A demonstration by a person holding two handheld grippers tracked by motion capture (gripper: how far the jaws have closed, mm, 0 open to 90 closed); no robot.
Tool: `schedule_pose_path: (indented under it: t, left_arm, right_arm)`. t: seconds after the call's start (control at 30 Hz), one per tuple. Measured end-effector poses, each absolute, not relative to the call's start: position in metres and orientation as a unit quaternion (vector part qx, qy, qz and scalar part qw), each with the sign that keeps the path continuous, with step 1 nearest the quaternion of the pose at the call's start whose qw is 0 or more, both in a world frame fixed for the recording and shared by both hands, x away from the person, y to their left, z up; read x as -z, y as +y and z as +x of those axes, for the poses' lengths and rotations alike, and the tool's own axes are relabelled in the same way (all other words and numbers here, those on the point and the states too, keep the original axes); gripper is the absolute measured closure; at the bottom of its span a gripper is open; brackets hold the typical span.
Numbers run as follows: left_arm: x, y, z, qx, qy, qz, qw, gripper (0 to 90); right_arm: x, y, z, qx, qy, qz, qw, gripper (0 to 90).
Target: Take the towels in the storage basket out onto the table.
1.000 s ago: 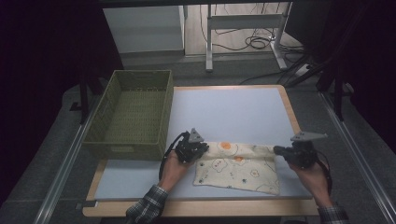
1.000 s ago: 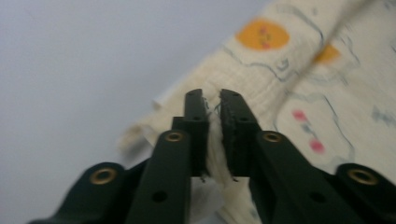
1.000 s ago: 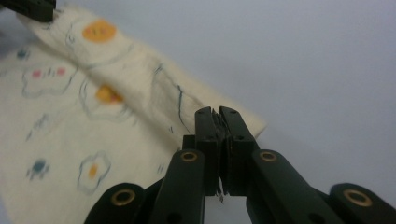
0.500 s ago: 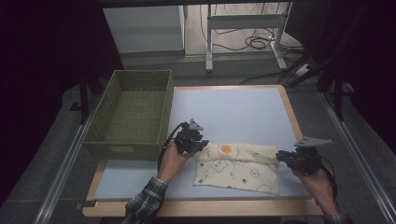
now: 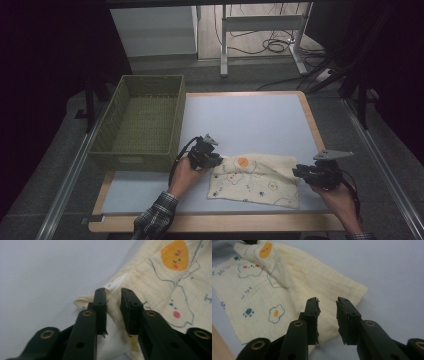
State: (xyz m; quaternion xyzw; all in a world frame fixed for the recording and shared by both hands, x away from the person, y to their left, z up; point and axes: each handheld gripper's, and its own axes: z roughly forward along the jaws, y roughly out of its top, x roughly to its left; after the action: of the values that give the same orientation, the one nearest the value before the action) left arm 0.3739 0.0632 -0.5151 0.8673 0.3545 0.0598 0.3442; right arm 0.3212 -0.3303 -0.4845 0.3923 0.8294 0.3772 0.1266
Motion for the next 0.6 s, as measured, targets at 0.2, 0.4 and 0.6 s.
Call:
schedule_pose_path:
  t: [0.2, 0.4, 0.6]
  left_arm:
    - [0.506, 0.072, 0.358, -0.06, 0.345, 0.864, 0.362, 82.7]
    - [0.504, 0.082, 0.349, -0.043, 0.345, 0.858, 0.377, 86.5]
    - [0.508, 0.09, 0.355, -0.05, 0.38, 0.838, 0.388, 64.8]
  right_arm:
    - [0.492, -0.333, 0.311, -0.368, 0.836, 0.39, 0.112, 67.3]
    - [0.499, -0.341, 0.306, -0.365, 0.833, 0.4, 0.112, 66.9]
    - [0.498, -0.345, 0.301, -0.369, 0.83, 0.403, 0.116, 67.0]
